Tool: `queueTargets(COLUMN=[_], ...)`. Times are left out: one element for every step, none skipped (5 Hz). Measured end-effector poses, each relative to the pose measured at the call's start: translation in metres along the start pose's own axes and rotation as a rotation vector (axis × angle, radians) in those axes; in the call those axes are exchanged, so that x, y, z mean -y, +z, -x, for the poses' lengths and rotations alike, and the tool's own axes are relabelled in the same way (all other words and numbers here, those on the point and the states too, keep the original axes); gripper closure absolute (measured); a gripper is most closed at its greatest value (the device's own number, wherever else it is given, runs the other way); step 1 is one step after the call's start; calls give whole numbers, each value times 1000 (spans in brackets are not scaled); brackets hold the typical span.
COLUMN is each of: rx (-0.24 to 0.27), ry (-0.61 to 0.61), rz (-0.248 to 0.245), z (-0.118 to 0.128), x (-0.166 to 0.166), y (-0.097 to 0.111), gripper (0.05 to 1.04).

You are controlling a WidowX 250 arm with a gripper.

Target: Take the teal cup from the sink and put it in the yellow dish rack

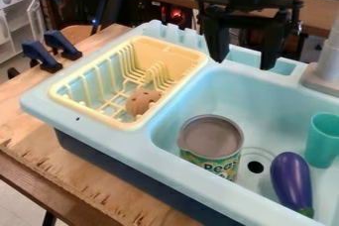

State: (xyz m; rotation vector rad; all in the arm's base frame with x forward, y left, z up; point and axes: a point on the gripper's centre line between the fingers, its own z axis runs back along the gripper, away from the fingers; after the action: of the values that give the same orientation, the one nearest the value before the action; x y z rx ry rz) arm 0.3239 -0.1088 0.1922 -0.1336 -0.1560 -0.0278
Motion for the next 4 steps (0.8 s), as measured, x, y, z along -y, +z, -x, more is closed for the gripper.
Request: queueTargets(rx=[-30, -37, -68, -79], ry=[2, -89, -180, -239], rz=[-7, 54, 61, 67], z=[2, -1, 0, 3], x=[-1, 17, 42, 60], y=[-10, -27, -37, -41], gripper=[83, 83, 83, 83])
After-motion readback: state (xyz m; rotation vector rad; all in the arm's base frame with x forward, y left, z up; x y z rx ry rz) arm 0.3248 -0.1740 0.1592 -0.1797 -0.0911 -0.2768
